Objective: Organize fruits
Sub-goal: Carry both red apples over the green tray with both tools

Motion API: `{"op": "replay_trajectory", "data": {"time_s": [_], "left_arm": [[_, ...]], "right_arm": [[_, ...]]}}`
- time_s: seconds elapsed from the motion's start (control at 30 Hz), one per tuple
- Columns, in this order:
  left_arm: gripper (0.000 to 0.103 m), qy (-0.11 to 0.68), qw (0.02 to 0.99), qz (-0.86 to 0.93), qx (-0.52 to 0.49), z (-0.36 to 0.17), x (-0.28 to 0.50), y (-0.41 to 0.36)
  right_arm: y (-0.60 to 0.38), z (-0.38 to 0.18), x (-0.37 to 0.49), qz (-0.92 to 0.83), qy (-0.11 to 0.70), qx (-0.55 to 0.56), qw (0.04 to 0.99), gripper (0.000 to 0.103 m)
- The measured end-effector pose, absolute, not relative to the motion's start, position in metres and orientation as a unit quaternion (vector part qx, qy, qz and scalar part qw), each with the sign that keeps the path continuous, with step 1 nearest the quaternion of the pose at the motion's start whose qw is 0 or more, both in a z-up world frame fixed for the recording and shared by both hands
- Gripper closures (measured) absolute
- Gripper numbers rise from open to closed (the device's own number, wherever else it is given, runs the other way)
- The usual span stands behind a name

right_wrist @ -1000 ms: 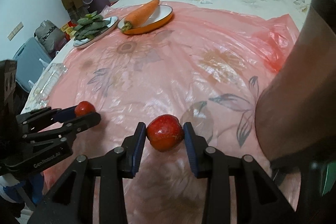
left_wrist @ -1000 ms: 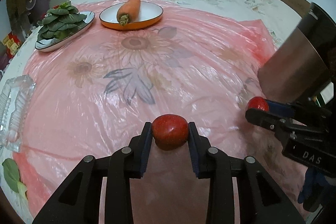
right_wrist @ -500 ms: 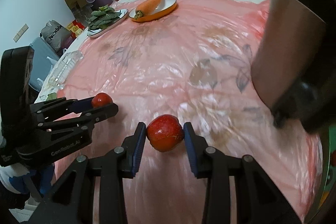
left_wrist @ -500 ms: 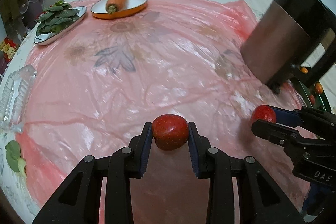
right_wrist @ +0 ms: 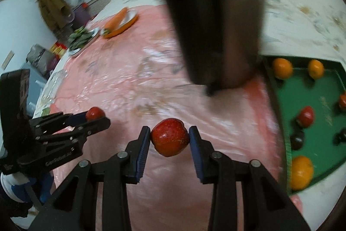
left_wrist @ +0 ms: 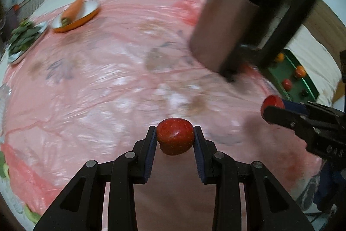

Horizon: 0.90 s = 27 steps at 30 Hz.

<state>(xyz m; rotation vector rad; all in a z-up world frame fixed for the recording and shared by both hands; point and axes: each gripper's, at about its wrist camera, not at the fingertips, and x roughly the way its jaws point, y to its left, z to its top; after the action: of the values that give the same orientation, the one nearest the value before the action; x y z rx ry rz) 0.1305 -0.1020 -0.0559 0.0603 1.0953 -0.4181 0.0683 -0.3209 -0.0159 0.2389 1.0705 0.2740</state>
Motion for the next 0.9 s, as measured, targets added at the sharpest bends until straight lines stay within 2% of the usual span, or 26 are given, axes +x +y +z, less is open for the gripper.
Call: {"op": "replay_trajectory", "data": {"time_s": [0.53,0.9], "left_arm": [[0.075,0.490,0.804,-0.330,0.063,-0.034,0.120,-0.264],[0.075,0.483,0.781,-0.387,0.084,-0.042,0.123,-0.368]], "right_arm": [[-0.473,-0.012,0.044,-0.009,0.482,0.163,0.861,0.060],[-0.559,-0.030,0.032,-0.090,0.477,0.173,0.857,0.060]]}}
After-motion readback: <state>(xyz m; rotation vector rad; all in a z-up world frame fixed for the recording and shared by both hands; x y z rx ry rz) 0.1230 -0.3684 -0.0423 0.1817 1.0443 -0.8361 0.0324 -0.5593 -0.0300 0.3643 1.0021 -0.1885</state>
